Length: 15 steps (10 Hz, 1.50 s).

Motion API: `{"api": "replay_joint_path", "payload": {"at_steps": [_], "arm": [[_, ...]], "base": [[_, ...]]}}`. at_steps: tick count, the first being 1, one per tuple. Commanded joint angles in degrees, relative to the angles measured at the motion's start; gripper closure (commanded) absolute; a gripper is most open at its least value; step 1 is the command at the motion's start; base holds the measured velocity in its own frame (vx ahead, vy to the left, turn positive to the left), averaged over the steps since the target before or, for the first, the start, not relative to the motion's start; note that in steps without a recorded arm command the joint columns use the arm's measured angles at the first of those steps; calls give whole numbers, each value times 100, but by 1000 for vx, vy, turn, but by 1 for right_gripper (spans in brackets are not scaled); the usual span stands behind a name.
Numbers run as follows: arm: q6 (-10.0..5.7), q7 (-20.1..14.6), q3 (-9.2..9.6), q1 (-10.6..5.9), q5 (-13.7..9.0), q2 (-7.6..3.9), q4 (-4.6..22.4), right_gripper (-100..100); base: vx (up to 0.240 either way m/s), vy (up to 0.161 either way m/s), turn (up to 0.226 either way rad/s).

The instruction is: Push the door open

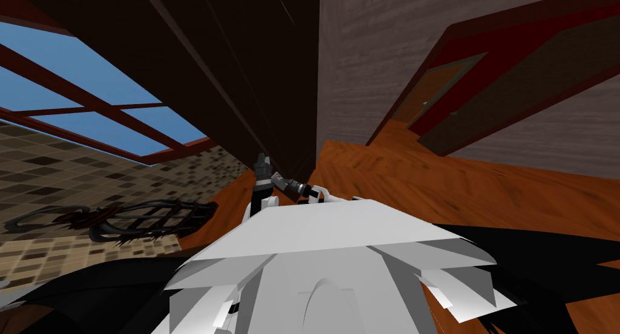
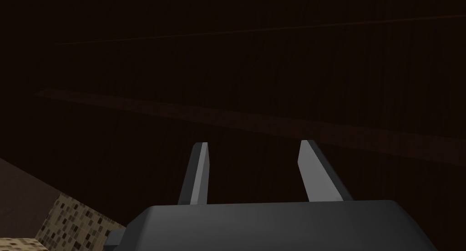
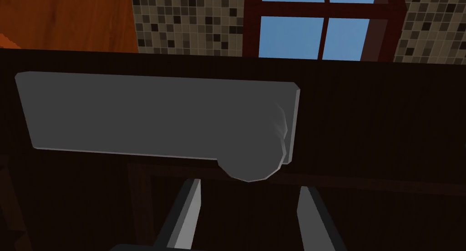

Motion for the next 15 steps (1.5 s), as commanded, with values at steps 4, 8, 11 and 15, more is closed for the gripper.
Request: {"api": "replay_joint_path", "payload": {"at_steps": [4, 8, 11, 15], "arm": [[-1, 0, 1, 1, 0, -3, 0, 100], [24, 136, -364, 50, 30, 30, 121, -100], [47, 130, -354, 25, 31, -37, 136, -100], [70, 162, -434, 2, 43, 43, 214, -100]], "base": [[-9, -17, 1], [-131, -17, -83], [-2, 74, 15], [92, 163, 25]]}}
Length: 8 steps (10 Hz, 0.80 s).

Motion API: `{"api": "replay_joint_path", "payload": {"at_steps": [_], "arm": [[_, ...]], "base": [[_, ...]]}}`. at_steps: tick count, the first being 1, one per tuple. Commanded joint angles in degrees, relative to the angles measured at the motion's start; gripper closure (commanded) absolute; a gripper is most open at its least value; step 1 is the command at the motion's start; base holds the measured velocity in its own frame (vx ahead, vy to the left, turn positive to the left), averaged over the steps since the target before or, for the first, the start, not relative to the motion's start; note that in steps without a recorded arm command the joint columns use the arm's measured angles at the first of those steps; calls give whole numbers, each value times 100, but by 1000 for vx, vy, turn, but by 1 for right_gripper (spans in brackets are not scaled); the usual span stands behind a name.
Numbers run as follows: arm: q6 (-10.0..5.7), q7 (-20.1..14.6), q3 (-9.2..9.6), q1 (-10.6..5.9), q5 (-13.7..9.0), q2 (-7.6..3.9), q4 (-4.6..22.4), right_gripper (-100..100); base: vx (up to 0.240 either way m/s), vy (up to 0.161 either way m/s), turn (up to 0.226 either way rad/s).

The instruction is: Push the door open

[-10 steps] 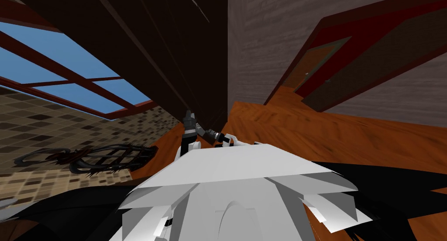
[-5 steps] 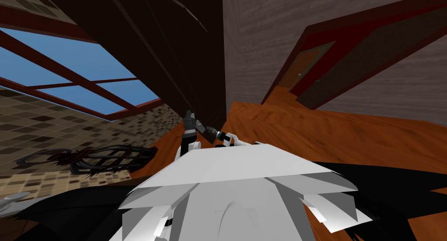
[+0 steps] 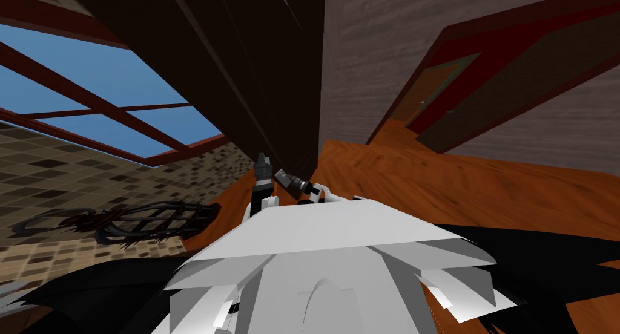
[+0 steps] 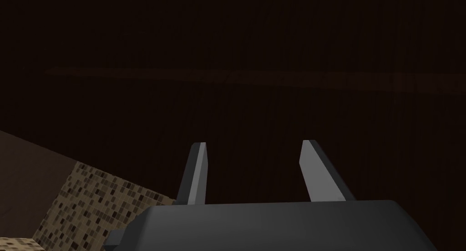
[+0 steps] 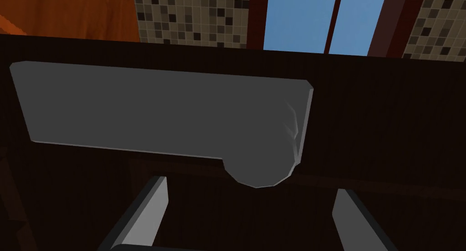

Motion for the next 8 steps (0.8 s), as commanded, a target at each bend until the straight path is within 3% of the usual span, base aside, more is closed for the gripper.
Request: {"api": "replay_joint_path", "payload": {"at_steps": [1, 2, 3, 4, 8], "arm": [[9, 16, -34, -5, 7, 73, 31, -100], [16, 25, -56, -11, 10, 149, 53, -100], [24, 20, -40, 9, 10, 91, 1, -100], [24, 20, -40, 9, 10, 91, 1, 100], [24, 20, -40, 9, 10, 91, 1, 100]], "base": [[84, 184, 13], [103, 165, 21], [48, 64, -4], [-9, -8, -1], [-12, -17, 1]]}}
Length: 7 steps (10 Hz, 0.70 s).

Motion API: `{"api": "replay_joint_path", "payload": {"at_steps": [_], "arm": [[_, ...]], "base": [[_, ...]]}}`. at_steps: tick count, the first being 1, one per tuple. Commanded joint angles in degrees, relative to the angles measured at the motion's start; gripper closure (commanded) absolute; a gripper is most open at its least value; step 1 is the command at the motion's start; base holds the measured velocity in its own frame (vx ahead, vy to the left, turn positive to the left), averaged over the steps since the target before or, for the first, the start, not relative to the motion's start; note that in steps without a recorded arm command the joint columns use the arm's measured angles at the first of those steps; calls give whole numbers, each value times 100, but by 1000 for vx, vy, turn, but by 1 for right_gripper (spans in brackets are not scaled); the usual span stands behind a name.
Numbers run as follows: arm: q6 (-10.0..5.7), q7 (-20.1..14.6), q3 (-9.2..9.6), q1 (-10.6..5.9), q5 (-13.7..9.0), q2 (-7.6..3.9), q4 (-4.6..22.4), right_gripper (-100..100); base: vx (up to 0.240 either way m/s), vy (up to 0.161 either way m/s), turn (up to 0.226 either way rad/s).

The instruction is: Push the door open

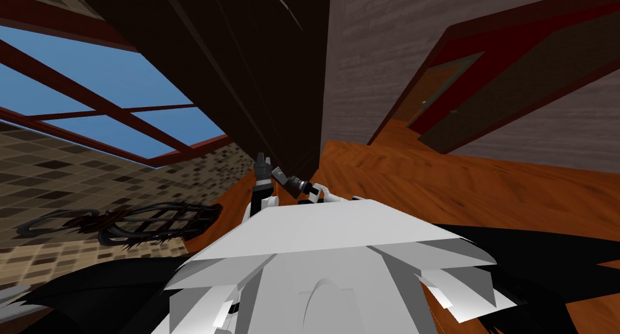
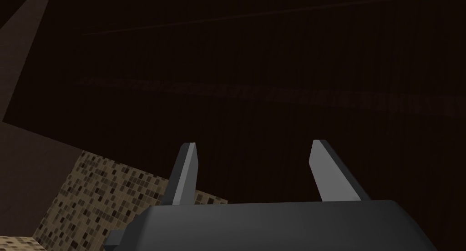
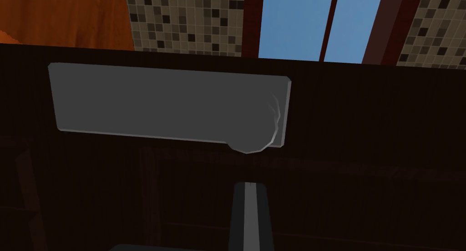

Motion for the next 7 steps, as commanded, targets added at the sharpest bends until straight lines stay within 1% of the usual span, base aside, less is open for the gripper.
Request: {"api": "replay_joint_path", "payload": {"at_steps": [1, 2, 3, 4, 5, 6, 7], "arm": [[0, 0, 0, 0, 0, 0, 0, 100], [-21, 60, -188, 40, 2, -93, 48, -100], [-25, 73, -230, 49, 2, -87, 59, -100], [-38, 111, -348, 75, 3, -25, 89, -100], [-48, 139, -435, 93, 4, 72, 112, -100], [-33, 107, -372, 86, 1, -3, 69, -100], [-31, 132, -419, 76, 9, -72, 103, -100]], "base": [[0, 0, 0], [-126, 4, -149], [-192, 24, -109], [-202, -4, -96], [-212, -18, -102], [-96, -5, -16], [47, 95, 45]]}}
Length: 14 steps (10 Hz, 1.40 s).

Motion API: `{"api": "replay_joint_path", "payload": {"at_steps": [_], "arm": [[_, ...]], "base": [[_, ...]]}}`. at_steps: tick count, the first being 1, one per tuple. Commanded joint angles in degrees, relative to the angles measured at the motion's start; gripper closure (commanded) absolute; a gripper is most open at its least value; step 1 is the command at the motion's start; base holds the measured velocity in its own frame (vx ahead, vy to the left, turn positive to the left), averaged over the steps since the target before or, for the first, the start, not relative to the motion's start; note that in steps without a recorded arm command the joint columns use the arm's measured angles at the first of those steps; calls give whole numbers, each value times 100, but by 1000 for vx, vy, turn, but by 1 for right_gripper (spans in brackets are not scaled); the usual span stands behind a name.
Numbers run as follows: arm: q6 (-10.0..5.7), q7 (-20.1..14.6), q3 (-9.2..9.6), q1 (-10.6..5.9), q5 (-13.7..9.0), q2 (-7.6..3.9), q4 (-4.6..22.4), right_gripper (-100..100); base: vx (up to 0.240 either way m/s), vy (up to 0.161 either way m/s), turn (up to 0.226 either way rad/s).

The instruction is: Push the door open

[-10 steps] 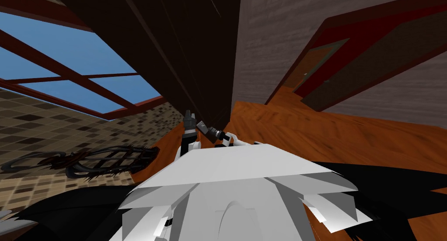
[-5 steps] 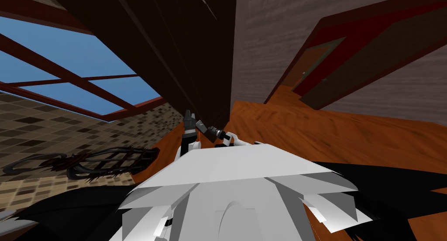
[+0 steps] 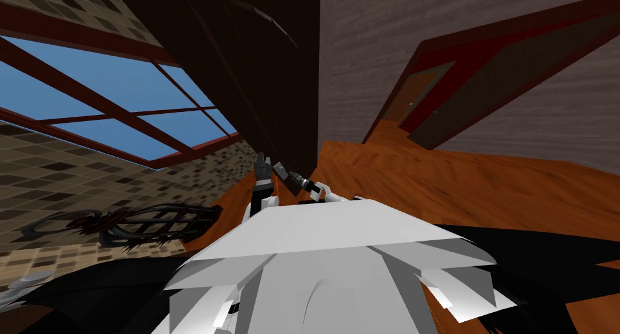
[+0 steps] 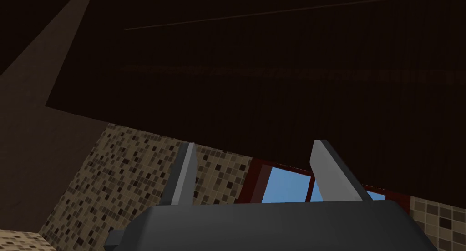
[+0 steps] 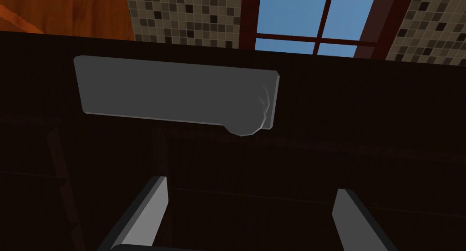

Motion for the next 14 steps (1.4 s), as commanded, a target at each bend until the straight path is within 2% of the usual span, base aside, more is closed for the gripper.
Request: {"api": "replay_joint_path", "payload": {"at_steps": [1, 3, 6, 7, 8, 13, 14], "arm": [[19, 17, -27, 6, 7, -59, -16, -100], [26, 38, -77, -16, 16, -45, 28, -100], [36, 66, -143, -44, 28, 118, 87, -100], [49, 65, -130, -26, 28, 77, 50, -100], [49, 65, -130, -26, 28, 77, 50, 100], [49, 65, -130, -26, 28, 77, 50, 100], [30, 87, -244, 8, 12, -46, 54, -100]], "base": [[101, 154, 20], [147, 179, 27], [120, 188, 23], [49, 70, -4], [-8, -8, -1], [-10, -15, 1], [-113, -27, -117]]}}
